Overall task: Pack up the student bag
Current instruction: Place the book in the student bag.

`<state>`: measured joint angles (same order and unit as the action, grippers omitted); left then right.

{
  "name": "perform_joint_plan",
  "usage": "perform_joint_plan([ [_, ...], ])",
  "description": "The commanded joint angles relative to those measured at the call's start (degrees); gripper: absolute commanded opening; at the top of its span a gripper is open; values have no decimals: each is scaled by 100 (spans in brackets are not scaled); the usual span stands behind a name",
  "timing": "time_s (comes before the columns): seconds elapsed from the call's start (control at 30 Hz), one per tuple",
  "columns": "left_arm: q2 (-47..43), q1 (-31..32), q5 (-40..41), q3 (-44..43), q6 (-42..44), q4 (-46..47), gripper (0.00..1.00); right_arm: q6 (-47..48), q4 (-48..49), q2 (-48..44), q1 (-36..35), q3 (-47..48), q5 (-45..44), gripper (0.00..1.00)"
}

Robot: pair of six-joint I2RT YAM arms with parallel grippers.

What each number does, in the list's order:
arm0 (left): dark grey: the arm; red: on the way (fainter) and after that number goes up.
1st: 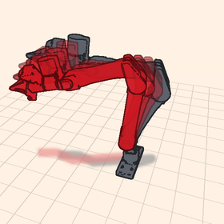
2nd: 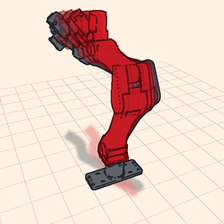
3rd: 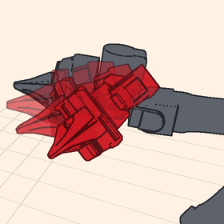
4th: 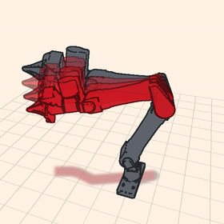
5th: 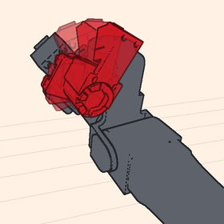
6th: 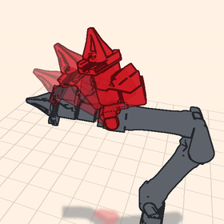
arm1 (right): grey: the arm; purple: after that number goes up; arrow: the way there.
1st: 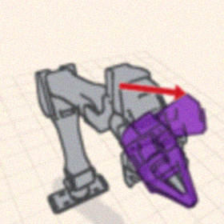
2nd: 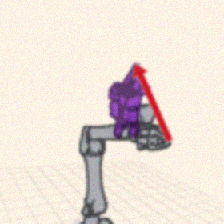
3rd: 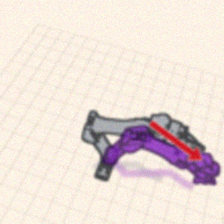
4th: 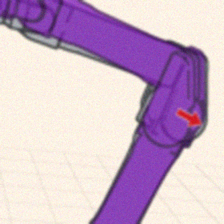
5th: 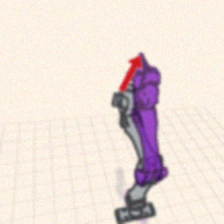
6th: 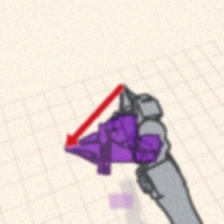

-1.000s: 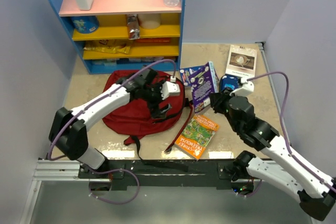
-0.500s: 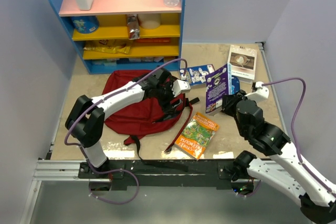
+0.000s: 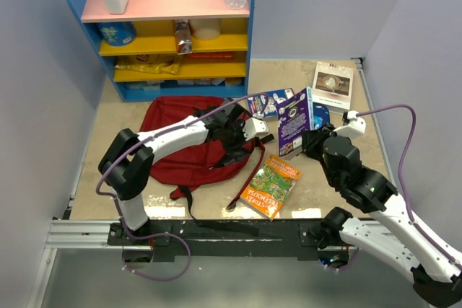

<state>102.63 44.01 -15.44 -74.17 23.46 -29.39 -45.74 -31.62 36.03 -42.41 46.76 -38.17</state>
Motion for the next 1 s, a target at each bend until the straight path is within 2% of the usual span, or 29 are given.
perform_joint_plan([
  [0.0, -594, -24, 1104, 236, 44, 267, 0, -49, 648, -193, 5, 52, 38, 0],
  [0.13, -1226, -41, 1761, 333, -122, 100, 0, -76, 744, -193, 5, -18, 248, 0],
  [0.27, -2428, -112, 2071, 789, -342, 319, 0, -137, 1165, -97, -4, -202, 731, 0],
  [0.33, -2729, -129, 2089, 904, -491, 197, 0, -146, 1385, -26, -4, -325, 1153, 0],
  [0.53, -3529, -533, 1843, 1412, -826, -146, 0, -146, 1957, 396, -4, -370, 2206, 0],
  [0.67, -4126, -516, 1580, 1923, -624, -58, 0, -269, 2194, 580, 5, -308, 3016, 0],
  [0.77, -4452, -516, 1089, 2231, -527, -15, 0, -497, 2344, 799, -4, -448, 3770, 0],
  [0.97, -4831, -507, 841, 2205, -632, 161, 0, -1086, 2495, 739, -4, -1081, 4230, 0],
])
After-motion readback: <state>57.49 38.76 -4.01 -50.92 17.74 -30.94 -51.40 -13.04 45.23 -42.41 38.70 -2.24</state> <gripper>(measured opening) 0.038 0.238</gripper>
